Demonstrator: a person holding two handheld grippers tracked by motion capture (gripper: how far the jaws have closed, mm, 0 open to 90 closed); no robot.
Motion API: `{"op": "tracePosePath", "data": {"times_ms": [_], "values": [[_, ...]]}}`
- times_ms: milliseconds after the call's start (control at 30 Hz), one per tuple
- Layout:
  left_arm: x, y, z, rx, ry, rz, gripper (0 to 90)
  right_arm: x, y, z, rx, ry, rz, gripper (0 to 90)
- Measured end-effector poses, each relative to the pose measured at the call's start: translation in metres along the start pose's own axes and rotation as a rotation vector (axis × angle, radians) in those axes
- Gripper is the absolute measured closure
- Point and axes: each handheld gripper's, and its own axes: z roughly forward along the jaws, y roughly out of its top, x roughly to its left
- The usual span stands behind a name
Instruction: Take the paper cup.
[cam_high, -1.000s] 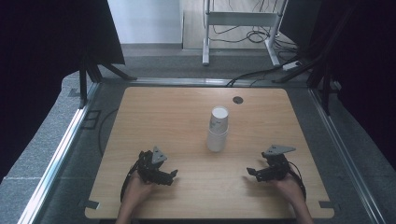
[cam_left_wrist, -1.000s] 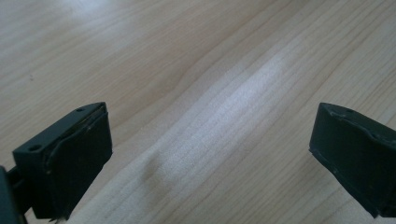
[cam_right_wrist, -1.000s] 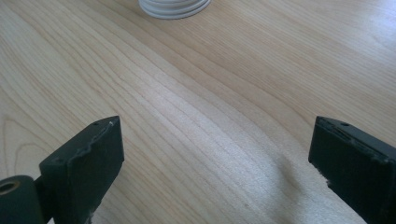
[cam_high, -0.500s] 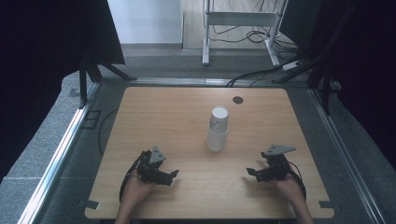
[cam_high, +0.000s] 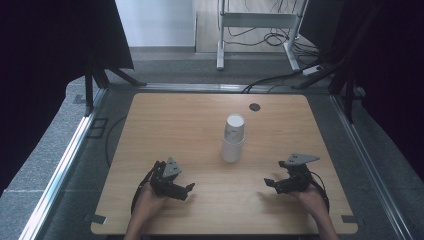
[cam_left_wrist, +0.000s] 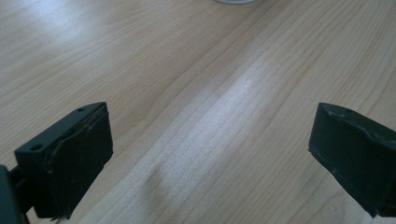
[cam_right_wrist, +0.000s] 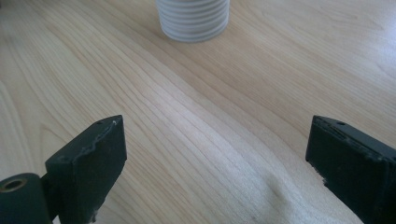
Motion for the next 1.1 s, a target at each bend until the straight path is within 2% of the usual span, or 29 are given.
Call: {"op": "tracePosePath", "data": {"times_ms": [233, 767, 1000, 1033, 1067, 1100], "values": [[0.000, 0.002, -0.001, -0.003, -0.002, 0.013, 0.0, 0.003, 0.009, -0.004, 0.002, 0.007, 0.001, 4.4], [-0.001, 0.009, 0.001, 0.027, -0.007, 0.033, 0.0, 0.008, 0.024, -0.006, 0.014, 0.006, -0.033, 5.1], [-0.001, 0.017, -0.001, 0.030, -0.012, 0.029, 0.0, 0.008, 0.031, -0.011, 0.005, 0.013, -0.030, 5.3], [-0.001, 0.019, -0.002, 0.029, -0.013, 0.026, 0.0, 0.009, 0.032, -0.011, 0.001, 0.015, -0.029, 5.2], [-0.001, 0.022, -0.003, 0.024, -0.021, 0.004, 0.0, 0.009, 0.035, -0.013, -0.002, 0.020, -0.037, 4.8], [-0.001, 0.022, -0.003, 0.024, -0.021, 0.004, 0.0, 0.009, 0.035, -0.013, -0.002, 0.020, -0.037, 4.8]]}}
